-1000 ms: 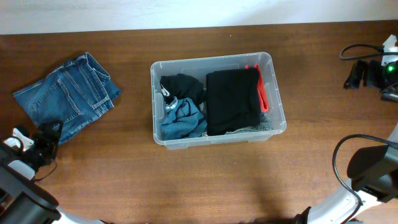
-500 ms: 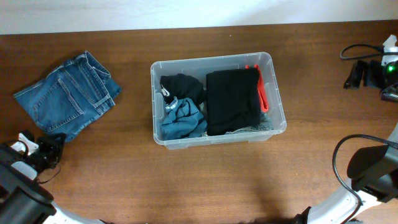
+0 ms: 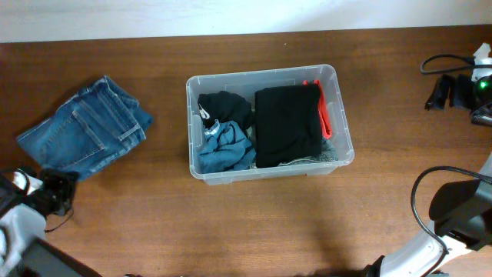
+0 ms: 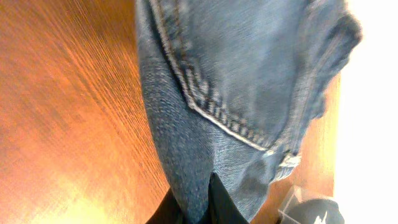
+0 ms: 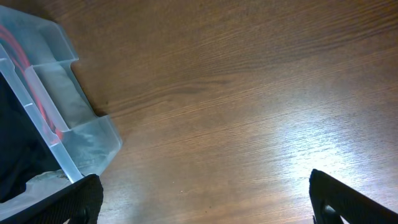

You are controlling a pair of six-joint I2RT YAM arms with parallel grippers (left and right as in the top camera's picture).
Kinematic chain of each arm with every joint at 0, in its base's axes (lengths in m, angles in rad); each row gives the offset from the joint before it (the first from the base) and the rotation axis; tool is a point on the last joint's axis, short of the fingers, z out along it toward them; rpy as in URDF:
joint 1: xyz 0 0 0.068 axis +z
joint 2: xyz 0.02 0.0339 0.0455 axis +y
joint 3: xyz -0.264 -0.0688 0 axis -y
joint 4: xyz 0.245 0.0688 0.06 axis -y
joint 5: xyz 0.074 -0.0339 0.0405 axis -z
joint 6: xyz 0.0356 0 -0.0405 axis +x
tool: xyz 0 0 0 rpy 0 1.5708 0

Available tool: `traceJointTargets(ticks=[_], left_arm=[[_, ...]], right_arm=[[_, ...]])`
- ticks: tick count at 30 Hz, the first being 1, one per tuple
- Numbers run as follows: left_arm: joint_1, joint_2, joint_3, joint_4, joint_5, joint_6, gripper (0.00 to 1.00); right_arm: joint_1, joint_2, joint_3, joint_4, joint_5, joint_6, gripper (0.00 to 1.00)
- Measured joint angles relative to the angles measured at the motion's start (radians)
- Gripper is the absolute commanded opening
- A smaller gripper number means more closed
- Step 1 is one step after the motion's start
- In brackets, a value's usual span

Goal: Pack container
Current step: 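Grasp the edge of the dark-blue jeans with the left gripper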

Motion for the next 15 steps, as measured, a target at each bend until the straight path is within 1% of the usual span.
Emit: traceJointTargets(ticks=[2, 4, 6, 11, 15], left_arm=[[-0.016, -0.114, 0.000, -0.042, -0.076, 0.000, 0.01], [-0.048, -0.190, 0.000, -0.092, -0.156, 0.000, 0.01], [-0.098, -0.220, 0.000, -0.116, -0.220, 0.000, 0.01], [-0.201, -0.188, -0.004, -0.120, -0.294, 0.000, 0.01], [-0.249, -0.092, -0.005, -0.098, -0.308, 0.002, 0.01]], right_arm=[[0.000, 0.000, 0.000, 0.000, 0.000, 0.000, 0.98], [0.000, 0.000, 0.000, 0.000, 0.000, 0.000, 0.98], [0.000, 0.000, 0.000, 0.000, 0.000, 0.000, 0.98], [0.000, 0.000, 0.000, 0.000, 0.000, 0.000, 0.98], [0.000, 0.000, 0.000, 0.000, 0.000, 0.000, 0.98]])
